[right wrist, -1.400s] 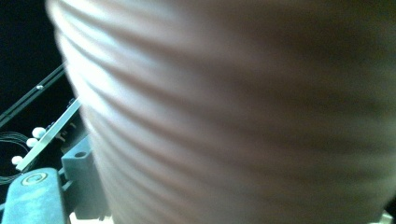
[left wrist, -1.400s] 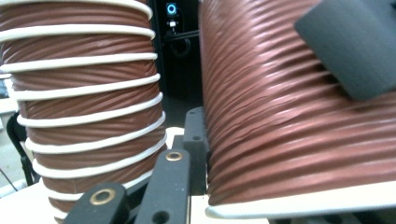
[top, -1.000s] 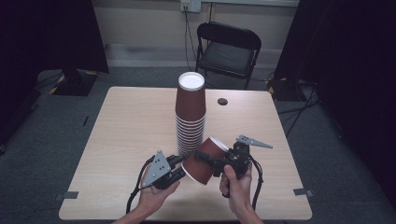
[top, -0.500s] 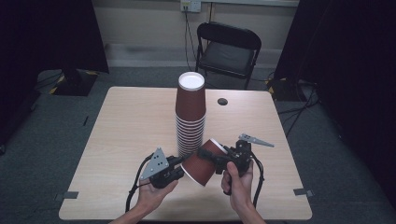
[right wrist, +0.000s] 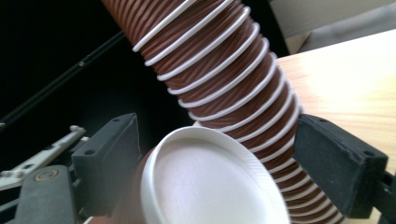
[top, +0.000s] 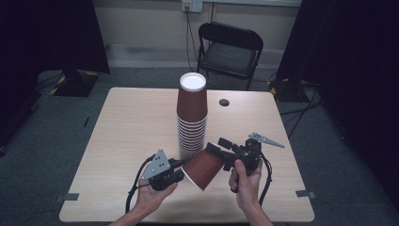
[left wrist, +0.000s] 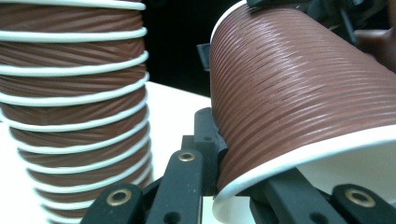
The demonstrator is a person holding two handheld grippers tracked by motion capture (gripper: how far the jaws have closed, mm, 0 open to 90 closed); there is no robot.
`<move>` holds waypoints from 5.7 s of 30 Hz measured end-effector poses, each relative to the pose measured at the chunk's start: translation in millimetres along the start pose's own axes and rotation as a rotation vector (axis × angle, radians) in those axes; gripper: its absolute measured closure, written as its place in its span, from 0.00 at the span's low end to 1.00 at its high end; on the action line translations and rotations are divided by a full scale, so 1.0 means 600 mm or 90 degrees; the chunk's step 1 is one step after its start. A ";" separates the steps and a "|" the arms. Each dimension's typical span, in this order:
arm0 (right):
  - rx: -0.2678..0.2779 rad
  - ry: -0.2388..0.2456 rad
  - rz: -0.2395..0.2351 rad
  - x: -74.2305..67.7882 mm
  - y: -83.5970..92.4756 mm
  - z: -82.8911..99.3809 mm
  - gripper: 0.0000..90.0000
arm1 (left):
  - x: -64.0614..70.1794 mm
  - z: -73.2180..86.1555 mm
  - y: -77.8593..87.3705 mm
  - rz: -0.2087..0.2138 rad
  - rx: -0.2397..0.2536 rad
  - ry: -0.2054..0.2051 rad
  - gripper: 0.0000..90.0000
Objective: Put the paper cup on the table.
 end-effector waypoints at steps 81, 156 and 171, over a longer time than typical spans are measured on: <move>-0.348 0.702 0.059 -0.082 -0.052 0.098 0.09 | -0.070 -0.035 -0.012 0.121 -0.468 0.147 0.96; -0.287 0.627 0.068 -0.069 -0.062 0.112 0.11 | -0.060 -0.029 -0.013 0.068 -0.331 0.168 0.26; -0.283 0.584 0.093 -0.039 -0.057 0.103 0.11 | -0.059 -0.034 0.009 0.030 -0.272 0.113 0.19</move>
Point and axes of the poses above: each handheld gripper's, and its own axes: y roughly backward along the jaws, z roughly out of its underside, x roughly to its right, the point moved 1 cm from there along -y, roughly forward along the jaws, and after that the axes turned 7 degrees about -x, right-handed, at the moved point
